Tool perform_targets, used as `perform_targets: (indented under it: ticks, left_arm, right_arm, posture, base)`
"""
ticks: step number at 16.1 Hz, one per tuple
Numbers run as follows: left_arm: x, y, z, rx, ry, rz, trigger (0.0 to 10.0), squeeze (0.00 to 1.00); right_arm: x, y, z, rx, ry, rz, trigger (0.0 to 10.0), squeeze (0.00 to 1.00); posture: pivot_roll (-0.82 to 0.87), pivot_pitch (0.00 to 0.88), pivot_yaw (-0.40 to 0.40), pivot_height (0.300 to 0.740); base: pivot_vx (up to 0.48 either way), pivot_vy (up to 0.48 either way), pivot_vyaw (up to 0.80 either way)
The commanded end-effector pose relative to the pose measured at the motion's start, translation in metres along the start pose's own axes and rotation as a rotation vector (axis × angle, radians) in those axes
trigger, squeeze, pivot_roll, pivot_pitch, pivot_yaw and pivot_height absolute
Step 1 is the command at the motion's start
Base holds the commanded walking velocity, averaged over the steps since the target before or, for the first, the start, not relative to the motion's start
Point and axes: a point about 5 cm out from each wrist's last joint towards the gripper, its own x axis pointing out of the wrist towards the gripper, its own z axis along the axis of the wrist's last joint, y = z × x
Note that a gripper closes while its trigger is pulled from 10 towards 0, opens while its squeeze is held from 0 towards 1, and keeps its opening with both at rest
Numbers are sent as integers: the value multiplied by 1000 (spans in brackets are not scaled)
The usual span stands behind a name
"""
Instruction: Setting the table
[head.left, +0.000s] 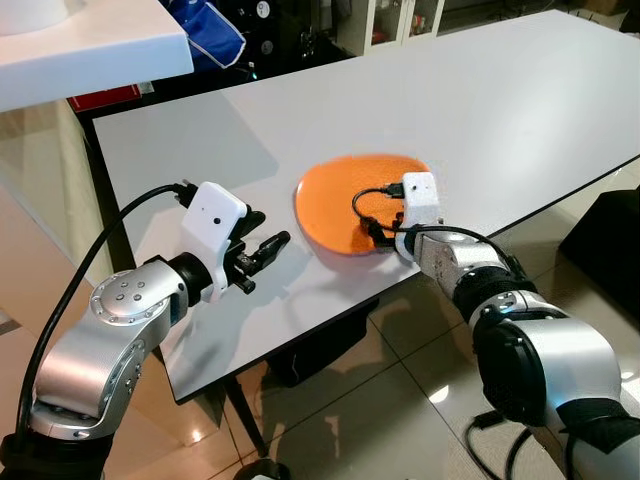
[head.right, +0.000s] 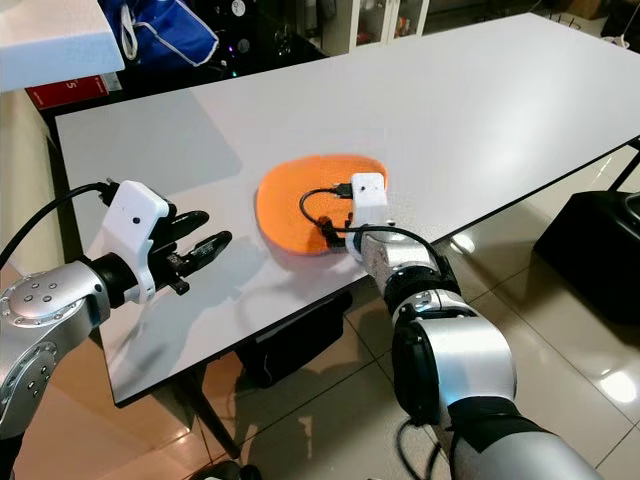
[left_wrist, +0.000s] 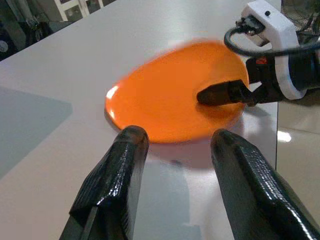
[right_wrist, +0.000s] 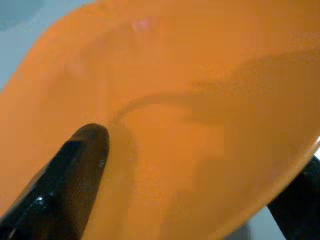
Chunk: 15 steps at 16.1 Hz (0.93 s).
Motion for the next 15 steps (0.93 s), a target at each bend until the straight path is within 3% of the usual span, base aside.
perform_targets:
  ticks: [1, 2, 3, 4, 5, 6, 7, 8, 10, 11, 13, 15]
  left_arm:
    - [2, 0, 3, 14, -4, -14, 10000, 0]
    - [2, 0, 2, 14, -4, -11, 10000, 0]
    - [2, 0, 2, 15, -3, -10, 10000, 0]
    - [2, 0, 2, 15, -3, -9, 10000, 0]
    - [2, 0, 2, 14, -4, -8, 10000, 0]
    - [2, 0, 2, 13, -4, -6, 10000, 0]
    - [2, 0, 2, 14, -4, -5, 10000, 0]
    - [2, 0, 2, 15, -3, -4, 10000, 0]
    - [2, 1, 2, 16, -1, -2, 10000, 0]
    - [2, 1, 2, 16, -1, -2, 10000, 0]
    - [3, 3, 3, 20, -3, 2, 10000, 0]
    - [3, 4, 3, 22, -3, 9, 10000, 0]
  right_arm:
    - [0, 4, 2, 15, 5, 33, 10000, 671]
    - [0, 5, -2, 50, 21, 55, 10000, 1000]
    - [0, 5, -3, 72, 26, 56, 10000, 1000]
    - [0, 3, -5, 190, 21, 37, 10000, 1000]
    - [0, -3, -7, 214, 20, -10, 10000, 0]
    - [-1, -9, -9, 89, 35, -53, 10000, 0]
    - [-1, -9, -8, 50, 34, -57, 10000, 0]
    - [-1, -7, -4, 91, 12, -36, 10000, 0]
    - [-2, -7, 9, -33, -48, -49, 10000, 0]
    - [-2, -6, 11, -53, -57, -48, 10000, 0]
    - [-3, -1, 25, -23, -131, -11, 10000, 0]
    - [-3, -5, 26, -76, -98, -41, 10000, 0]
  posture:
    - [69, 34, 27, 740]
    - [70, 34, 26, 740]
    - [69, 34, 27, 740]
    - [70, 34, 26, 740]
    - [72, 34, 25, 740]
    - [71, 34, 24, 740]
    - [71, 34, 24, 740]
    - [71, 34, 24, 740]
    - [67, 35, 28, 740]
    - [68, 35, 28, 740]
    - [70, 33, 24, 740]
    - [72, 31, 21, 740]
  base:
    - [0, 0, 0]
    - [0, 0, 0]
    - [0, 0, 0]
    - [0, 0, 0]
    - [0, 0, 0]
    - [0, 0, 0]
    - [0, 0, 0]
    - [0, 0, 0]
    - [0, 0, 0]
    - [0, 0, 0]
    - [0, 0, 0]
    - [0, 0, 0]
